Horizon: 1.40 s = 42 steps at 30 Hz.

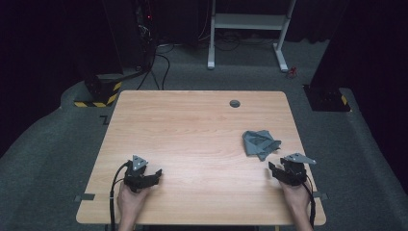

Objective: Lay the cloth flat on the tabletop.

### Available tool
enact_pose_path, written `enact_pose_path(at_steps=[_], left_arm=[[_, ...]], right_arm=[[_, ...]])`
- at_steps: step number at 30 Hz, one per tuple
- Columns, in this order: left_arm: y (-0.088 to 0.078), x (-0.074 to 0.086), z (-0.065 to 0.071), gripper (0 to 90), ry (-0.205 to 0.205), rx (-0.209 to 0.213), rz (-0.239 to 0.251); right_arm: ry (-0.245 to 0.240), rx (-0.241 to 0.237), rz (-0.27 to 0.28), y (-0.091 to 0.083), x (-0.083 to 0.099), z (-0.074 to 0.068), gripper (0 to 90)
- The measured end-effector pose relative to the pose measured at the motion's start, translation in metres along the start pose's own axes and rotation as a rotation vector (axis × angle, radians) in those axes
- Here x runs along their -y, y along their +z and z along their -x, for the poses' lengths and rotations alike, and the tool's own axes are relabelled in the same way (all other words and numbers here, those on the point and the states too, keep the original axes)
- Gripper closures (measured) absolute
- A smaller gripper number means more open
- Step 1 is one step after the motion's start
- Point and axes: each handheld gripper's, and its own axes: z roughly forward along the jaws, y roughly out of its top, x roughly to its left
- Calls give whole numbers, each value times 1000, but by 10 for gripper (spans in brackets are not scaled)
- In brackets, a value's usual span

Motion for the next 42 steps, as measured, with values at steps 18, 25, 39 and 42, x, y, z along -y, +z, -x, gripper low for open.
enact_pose_path(at_steps=[18,25,39,42], left_arm=[[0,0,0,246,-1,2,1],[0,0,0,247,-2,3,1],[0,0,0,247,-2,2,1],[0,0,0,247,-2,3,1]], right_arm=[[31,-6,-5,30,-31,2,377],[22,5,-24,43,-42,2,370],[14,-15,-73,56,-46,1,598],[3,-49,-78,55,-46,-1,735]])
